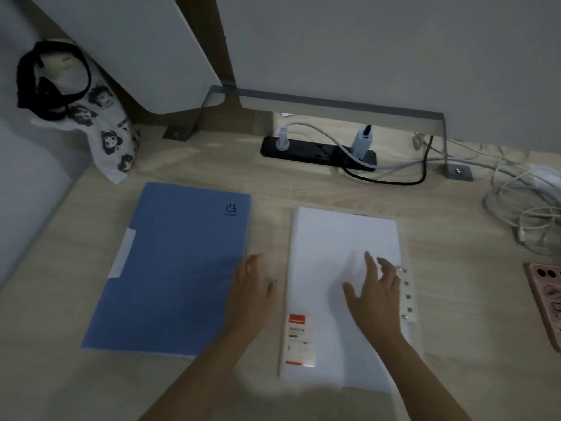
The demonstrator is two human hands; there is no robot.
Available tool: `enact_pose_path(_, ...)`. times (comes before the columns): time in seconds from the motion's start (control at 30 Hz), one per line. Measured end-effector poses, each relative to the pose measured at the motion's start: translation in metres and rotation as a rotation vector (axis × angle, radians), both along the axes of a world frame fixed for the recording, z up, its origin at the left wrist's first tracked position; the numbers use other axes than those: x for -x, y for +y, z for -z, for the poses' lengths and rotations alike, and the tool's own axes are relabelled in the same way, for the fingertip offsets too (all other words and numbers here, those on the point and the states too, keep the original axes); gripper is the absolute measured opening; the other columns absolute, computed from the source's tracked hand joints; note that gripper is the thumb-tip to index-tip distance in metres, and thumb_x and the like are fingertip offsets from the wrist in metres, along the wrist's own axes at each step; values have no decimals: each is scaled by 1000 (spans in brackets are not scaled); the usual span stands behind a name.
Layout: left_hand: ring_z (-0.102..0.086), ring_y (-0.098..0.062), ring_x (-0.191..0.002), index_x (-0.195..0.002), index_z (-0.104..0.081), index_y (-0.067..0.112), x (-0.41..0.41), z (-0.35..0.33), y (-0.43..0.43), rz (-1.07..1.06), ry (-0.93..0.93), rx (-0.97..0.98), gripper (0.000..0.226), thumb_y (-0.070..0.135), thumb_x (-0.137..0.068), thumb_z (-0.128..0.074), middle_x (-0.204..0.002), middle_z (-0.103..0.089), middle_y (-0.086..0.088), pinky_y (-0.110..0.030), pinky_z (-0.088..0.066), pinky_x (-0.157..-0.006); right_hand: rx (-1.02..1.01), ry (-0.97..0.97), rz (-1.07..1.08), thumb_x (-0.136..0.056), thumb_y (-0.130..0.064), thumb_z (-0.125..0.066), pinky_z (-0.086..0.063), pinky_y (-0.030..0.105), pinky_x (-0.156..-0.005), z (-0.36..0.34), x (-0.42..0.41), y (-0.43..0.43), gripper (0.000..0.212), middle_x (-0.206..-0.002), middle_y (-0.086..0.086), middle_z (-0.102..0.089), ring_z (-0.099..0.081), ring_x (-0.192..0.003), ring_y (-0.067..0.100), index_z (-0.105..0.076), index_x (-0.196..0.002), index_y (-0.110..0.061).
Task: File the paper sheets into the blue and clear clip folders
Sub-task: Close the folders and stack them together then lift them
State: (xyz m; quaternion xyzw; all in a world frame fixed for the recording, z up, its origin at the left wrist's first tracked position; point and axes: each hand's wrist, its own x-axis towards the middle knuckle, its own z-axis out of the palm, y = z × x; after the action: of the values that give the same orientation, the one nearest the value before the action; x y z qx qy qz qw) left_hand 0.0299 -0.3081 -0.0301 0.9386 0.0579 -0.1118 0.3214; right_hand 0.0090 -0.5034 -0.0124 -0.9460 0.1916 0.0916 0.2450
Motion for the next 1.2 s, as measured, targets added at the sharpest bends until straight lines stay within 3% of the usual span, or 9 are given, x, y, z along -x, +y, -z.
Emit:
enact_pose_path(0.2, -25, -34, -137, -140, -32, 7, -34, -3, 127, -223, -73, -55, 57, 20, -90, -57, -148, -29, -15, -47, -32, -109, -453, -32, -110, -90, -18, -55, -23, 18, -101, -6, -36, 111, 58, -144, 8, -26, -31, -133, 22, -29, -142, -14)
enact_pose_path(0.3, -19, -35, -138, -142, -27, 5, -40, 2, 187, -378, 2, -67, 64, 24, -89, -58, -149, -22, -18, -50, -30, -109, -729, 171, 89, -90, -25, -53, -36, 26, -97, 7, -47, 153, 50, -137, 6, -32, -40, -126, 23, -37, -136, -14)
enact_pose_path(0.4, -27, -37, -135, -143, -25, 5, -43, 7, 218, -501, 90, 40, 67, 28, -89, -58, -148, -25, -19, -51, -33, -107, -806, 236, 220, -75, -33, -58, -47, 32, -81, 29, -52, 175, 31, -122, 14, -50, -55, -107, 29, -43, -99, -19)
enact_pose_path(0.53, -38, -34, -127, -141, -29, 7, -45, 13, 226, -542, 198, 171, 66, 38, -89, -55, -143, -32, -14, -47, -37, -103, -886, 284, 338, -69, -24, -54, -43, 36, -72, 37, -62, 189, 40, -100, 21, -58, -59, -97, 43, -55, -95, 6)
enact_pose_path(0.63, -45, -31, -122, -138, -33, 7, -48, 16, 228, -609, 238, 253, 68, 45, -87, -55, -139, -41, -12, -41, -41, -98, -915, 318, 386, -86, -5, -47, -42, 31, -68, 27, -72, 185, 17, -85, 13, -56, -55, -77, 26, -60, -92, 4)
enact_pose_path(0.77, -56, -22, -98, -115, -53, 7, -51, 7, 232, -607, 304, 378, 47, 45, -88, -55, -115, -58, -5, -30, -41, -82, -1004, 366, 373, -90, -9, -52, -41, 17, -40, 14, -78, 176, 25, -48, -3, -56, -51, -39, 5, -55, -66, -9)
enact_pose_path(0.83, -58, -13, -84, -97, -57, 13, -43, -1, 232, -577, 284, 468, 31, 43, -88, -55, -98, -61, 4, -24, -44, -75, -1001, 368, 309, -91, -16, -52, -48, 22, -55, 11, -74, 177, 18, -73, 6, -66, -62, -61, 11, -61, -81, -5)
enact_pose_path(0.93, -65, -19, -94, -100, -65, 16, -27, -9, 229, -547, 292, 536, 36, 48, -86, -56, -101, -69, 2, -36, -51, -90, -957, 278, 290, -90, -22, -55, -50, 39, -80, 5, -62, 179, 26, -101, 14, -62, -61, -88, 26, -52, -102, 0)
enact_pose_path(1.2, -65, -17, -101, -124, -55, 22, -24, -52, 152, -464, 196, 675, 53, 54, -82, -59, -115, -66, 3, -41, -51, -94, -946, -26, 297, -87, -28, -60, -49, 26, -59, -43, -46, 101, 29, -96, 4, -67, -66, -80, 17, -52, -112, -14)
